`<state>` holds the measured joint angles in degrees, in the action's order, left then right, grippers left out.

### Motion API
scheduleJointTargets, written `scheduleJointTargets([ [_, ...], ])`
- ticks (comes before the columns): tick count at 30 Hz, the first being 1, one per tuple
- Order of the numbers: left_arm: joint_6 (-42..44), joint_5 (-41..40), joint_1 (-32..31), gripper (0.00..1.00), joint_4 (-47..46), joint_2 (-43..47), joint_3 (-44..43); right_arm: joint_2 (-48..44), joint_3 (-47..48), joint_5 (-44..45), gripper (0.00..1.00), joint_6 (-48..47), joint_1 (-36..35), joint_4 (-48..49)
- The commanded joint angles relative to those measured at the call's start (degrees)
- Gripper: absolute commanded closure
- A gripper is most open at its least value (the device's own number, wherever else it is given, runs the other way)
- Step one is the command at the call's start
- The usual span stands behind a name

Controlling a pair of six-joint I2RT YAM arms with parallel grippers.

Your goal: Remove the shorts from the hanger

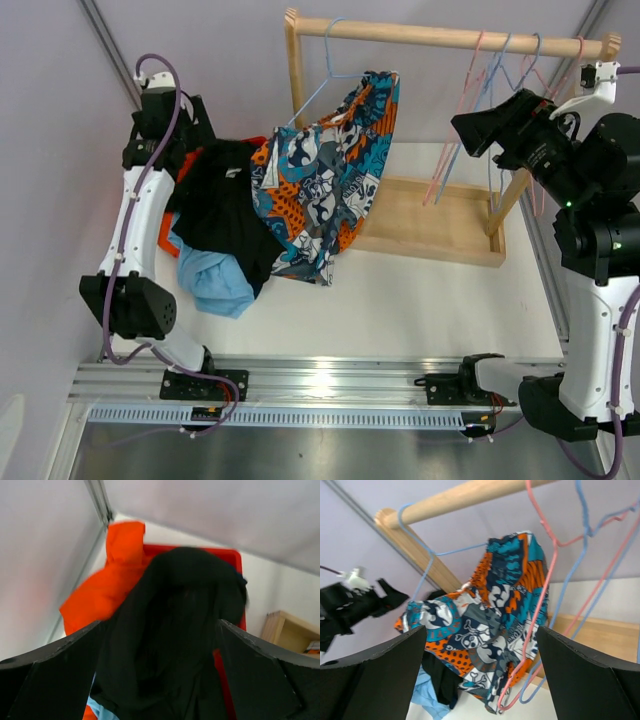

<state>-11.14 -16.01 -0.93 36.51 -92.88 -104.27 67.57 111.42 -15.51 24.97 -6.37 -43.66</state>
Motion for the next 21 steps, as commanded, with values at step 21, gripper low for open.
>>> scheduleJointTargets([
  [21,-4.77,6.17,-14.71,0.01,-0.48,51.65,48.01,34.81,25.78,5.74,0.04,0.78,-25.26,9.20],
])
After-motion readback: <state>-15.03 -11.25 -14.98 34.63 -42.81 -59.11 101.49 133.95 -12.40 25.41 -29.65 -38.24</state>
